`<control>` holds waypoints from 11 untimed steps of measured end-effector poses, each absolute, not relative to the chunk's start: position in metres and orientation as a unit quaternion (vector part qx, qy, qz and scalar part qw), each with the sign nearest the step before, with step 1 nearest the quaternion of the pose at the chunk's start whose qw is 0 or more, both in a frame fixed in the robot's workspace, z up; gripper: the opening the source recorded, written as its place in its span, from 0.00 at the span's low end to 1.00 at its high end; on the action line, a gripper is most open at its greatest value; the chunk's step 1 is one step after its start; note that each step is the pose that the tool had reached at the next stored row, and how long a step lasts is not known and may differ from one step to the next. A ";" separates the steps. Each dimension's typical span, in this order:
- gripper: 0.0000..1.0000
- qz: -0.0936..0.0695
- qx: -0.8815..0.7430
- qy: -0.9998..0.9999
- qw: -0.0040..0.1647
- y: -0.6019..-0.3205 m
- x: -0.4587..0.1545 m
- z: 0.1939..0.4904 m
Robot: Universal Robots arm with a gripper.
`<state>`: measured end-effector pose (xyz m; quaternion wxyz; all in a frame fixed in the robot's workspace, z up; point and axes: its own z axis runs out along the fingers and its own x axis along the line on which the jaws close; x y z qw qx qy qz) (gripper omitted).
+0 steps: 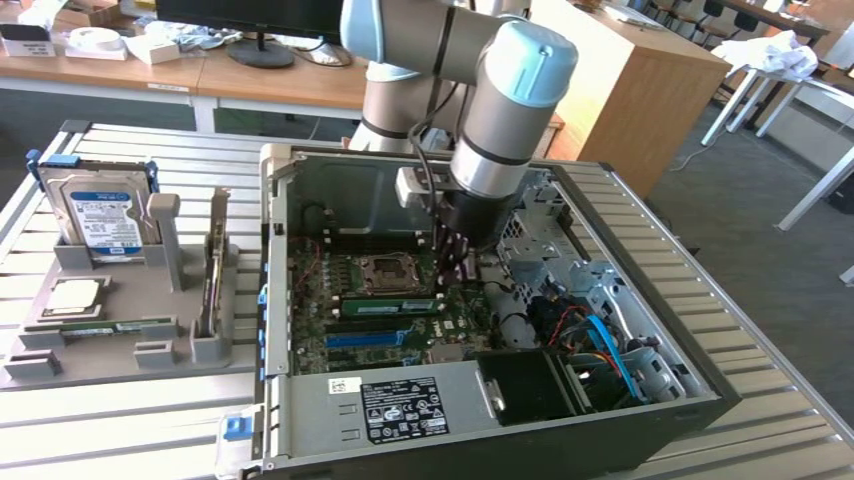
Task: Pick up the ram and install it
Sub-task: 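Press down the ram until it locks into place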
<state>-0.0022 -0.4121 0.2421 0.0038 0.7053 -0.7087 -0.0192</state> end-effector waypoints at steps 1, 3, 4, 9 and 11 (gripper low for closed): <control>0.10 -0.019 0.705 -0.709 0.004 -0.412 -0.005 0.242; 0.10 -0.019 0.705 -0.709 0.003 -0.412 -0.009 0.242; 0.10 -0.019 0.705 -0.709 0.003 -0.412 -0.011 0.242; 0.10 -0.018 0.705 -0.709 0.003 -0.411 -0.023 0.242; 0.10 -0.018 0.705 -0.709 0.003 -0.411 -0.029 0.242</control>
